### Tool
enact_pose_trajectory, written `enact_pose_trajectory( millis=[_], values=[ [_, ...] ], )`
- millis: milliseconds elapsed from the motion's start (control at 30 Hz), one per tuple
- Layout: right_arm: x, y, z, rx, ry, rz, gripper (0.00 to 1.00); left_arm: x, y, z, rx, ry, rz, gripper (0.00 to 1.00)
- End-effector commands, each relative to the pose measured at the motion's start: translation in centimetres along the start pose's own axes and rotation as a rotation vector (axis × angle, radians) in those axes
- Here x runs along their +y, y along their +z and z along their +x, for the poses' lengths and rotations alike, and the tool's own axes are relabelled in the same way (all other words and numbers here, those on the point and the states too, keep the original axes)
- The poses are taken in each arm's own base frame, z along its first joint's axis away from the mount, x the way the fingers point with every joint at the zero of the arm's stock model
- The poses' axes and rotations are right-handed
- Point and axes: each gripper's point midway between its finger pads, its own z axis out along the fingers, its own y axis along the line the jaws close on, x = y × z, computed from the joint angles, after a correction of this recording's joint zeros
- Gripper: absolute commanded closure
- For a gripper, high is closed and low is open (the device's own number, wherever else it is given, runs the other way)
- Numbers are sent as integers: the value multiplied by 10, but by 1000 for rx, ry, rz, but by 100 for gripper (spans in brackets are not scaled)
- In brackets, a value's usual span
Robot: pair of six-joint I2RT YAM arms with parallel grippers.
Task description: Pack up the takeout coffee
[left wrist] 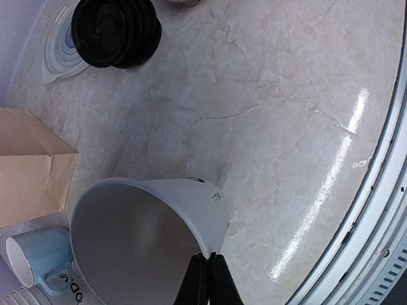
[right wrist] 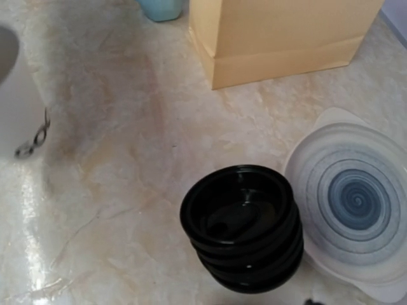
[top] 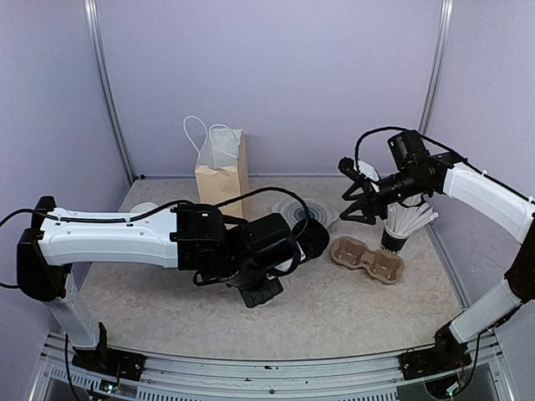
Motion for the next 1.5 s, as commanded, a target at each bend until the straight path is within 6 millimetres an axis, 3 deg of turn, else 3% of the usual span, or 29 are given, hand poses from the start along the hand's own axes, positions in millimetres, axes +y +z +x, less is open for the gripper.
enact_pose_trajectory(
  millis=[0,200,333,467,533,667,800,900,967,1067,1167,1200,1300,1400,1467],
  values=[
    [4,2,-4,8,-9,-17,34,-27,17,-23,-72,8,85,100],
    [12,7,0,25,4,-58,34,-49,41,-21,-50,47,141,100],
    [10,7,2,35,2,-46,34,-53,53,-18,-26,61,139,96],
    [11,11,3,41,3,-53,33,-52,52,-20,-24,64,119,79],
    [9,12,3,48,1,-45,34,-48,39,-33,-63,63,105,69],
    [9,12,0,40,12,-53,34,-16,2,-75,-224,-29,64,44],
    [6,8,-12,9,24,-38,36,41,-14,-111,-334,-200,57,40],
    [-7,-2,-21,17,34,35,39,84,5,-123,-331,-338,44,44],
    [-20,-15,-34,15,35,111,40,99,18,-133,-345,-404,77,47],
    [-29,-37,-53,-25,27,180,39,103,38,-148,-378,-448,139,46],
    [-30,-48,-60,-49,27,199,38,101,55,-158,-392,-453,176,45],
    [-29,-49,-58,-50,28,202,38,102,55,-163,-400,-454,185,46],
    [-27,-48,-49,-39,22,208,38,96,80,-163,-356,-480,222,47],
    [-28,-51,-42,-26,29,247,38,93,104,-156,-305,-541,252,57],
    [-29,-54,-40,-22,26,272,38,91,114,-153,-286,-574,266,58]
  ],
)
